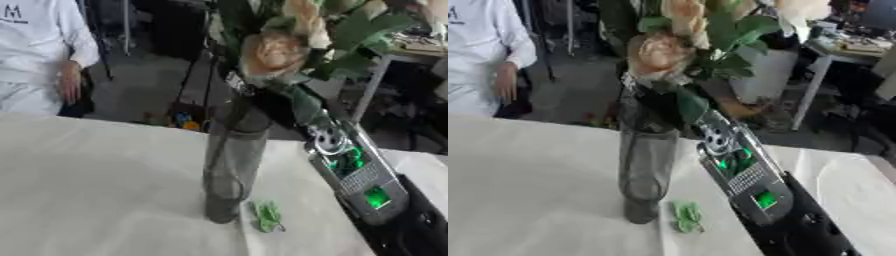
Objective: Arrange flowers into the vase.
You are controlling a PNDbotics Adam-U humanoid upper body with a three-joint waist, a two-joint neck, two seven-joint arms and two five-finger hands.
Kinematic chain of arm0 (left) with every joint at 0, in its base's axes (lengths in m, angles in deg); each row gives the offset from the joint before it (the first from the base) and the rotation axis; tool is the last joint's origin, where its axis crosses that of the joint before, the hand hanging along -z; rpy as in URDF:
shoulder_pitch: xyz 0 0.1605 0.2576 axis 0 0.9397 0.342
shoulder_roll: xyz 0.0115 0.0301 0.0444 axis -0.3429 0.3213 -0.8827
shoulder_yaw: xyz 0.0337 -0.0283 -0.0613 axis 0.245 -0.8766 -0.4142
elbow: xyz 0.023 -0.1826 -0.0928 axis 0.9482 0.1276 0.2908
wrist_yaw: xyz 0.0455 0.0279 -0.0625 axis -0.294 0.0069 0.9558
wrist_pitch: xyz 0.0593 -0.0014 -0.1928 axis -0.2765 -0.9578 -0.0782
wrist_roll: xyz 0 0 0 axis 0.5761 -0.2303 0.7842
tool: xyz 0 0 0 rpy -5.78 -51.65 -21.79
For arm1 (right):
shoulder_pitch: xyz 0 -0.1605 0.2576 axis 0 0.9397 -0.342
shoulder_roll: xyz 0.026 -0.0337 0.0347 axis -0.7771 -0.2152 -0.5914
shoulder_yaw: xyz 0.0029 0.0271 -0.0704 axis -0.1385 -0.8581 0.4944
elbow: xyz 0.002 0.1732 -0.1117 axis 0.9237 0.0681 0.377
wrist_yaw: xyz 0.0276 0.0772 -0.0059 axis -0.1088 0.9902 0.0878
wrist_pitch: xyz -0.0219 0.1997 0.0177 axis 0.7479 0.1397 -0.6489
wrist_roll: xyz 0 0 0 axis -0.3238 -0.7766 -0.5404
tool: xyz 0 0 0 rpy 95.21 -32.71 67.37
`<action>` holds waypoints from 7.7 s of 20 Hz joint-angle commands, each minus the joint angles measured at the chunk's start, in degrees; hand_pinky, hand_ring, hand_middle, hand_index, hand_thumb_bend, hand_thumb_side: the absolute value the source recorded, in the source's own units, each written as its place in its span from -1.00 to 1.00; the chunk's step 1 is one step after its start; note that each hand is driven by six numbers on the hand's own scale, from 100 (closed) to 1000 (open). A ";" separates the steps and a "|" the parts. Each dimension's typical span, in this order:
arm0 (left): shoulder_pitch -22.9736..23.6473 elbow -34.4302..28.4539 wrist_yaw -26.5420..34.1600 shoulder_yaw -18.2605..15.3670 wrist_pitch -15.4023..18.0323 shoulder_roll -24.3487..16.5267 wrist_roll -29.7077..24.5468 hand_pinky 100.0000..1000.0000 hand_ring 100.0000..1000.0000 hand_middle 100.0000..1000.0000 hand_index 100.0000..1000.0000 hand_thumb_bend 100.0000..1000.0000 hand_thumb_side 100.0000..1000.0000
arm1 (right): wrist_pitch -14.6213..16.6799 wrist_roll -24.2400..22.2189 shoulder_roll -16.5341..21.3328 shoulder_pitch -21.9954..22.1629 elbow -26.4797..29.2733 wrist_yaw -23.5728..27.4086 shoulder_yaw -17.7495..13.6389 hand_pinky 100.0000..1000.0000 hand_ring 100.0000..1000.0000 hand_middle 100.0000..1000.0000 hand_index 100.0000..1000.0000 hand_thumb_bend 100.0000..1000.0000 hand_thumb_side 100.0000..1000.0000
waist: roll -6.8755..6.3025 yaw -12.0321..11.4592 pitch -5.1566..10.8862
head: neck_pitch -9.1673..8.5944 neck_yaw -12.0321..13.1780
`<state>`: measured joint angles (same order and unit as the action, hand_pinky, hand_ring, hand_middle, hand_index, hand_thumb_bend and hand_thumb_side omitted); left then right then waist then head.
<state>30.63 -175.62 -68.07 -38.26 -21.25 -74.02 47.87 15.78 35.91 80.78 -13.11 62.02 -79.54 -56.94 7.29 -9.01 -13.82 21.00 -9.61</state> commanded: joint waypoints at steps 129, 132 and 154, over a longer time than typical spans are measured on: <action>-0.32 -0.68 0.16 0.44 -0.64 0.10 -0.28 0.76 0.78 0.70 0.92 -1.00 1.00 | 3.31 -25.08 6.29 0.54 4.54 -6.56 -4.72 0.83 0.94 0.75 1.00 0.52 0.59 | -1.97 1.78 1.20 | 5.98 6.05; -0.33 -0.68 0.15 0.42 -0.63 0.09 -0.25 0.76 0.78 0.70 0.92 -1.00 1.00 | 3.13 -24.34 6.72 0.47 4.23 -4.03 -5.06 0.82 0.94 0.75 1.00 0.53 0.64 | -1.92 1.72 1.23 | 7.14 8.15; -0.62 -0.68 0.01 0.35 -0.57 -0.04 -0.10 0.76 0.79 0.70 0.93 -1.00 1.00 | 2.82 -22.10 9.03 2.03 5.24 0.56 -6.44 0.82 0.94 0.75 1.00 0.52 0.56 | -2.00 2.21 1.30 | 6.11 9.41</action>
<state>31.05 -175.62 -68.01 -37.92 -21.83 -73.50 47.72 18.64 14.02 87.93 -10.40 66.29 -79.39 -62.40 5.69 -6.94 -13.71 27.78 -0.13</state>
